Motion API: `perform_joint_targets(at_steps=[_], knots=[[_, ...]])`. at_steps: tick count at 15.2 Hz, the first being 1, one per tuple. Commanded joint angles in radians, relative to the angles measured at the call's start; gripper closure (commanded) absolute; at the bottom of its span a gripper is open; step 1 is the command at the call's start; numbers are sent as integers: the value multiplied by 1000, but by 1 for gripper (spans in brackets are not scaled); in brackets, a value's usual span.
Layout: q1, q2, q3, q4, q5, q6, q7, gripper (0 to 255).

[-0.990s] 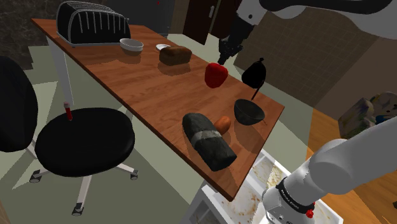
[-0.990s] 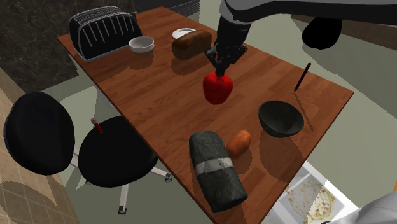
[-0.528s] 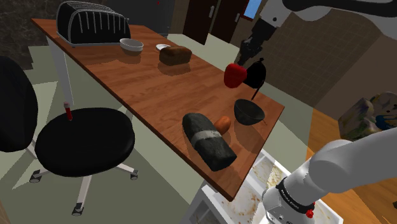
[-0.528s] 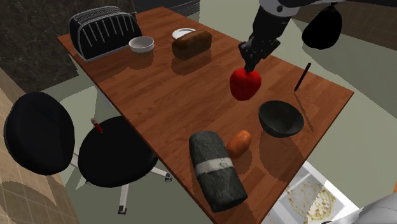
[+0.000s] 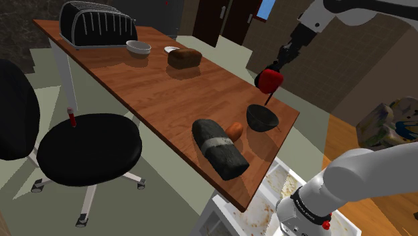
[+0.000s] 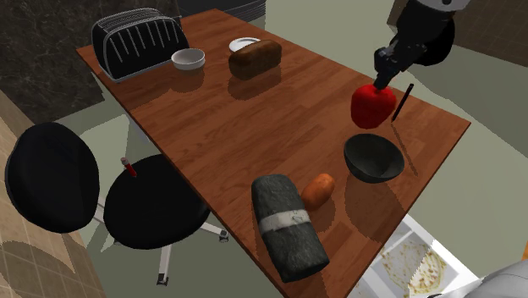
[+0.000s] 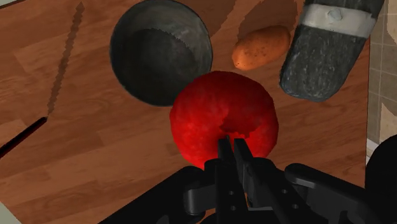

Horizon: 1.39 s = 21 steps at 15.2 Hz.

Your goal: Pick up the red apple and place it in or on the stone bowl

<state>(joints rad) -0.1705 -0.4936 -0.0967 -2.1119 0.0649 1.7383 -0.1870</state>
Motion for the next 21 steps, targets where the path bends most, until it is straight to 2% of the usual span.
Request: perform_joint_targets(at_steps=[1, 5, 21], knots=[[-15, -15, -34, 1, -13, -20, -44, 255], [-42, -32, -98, 15, -38, -56, -124, 255], [-50, -58, -107, -220, -44, 153, -141, 255]])
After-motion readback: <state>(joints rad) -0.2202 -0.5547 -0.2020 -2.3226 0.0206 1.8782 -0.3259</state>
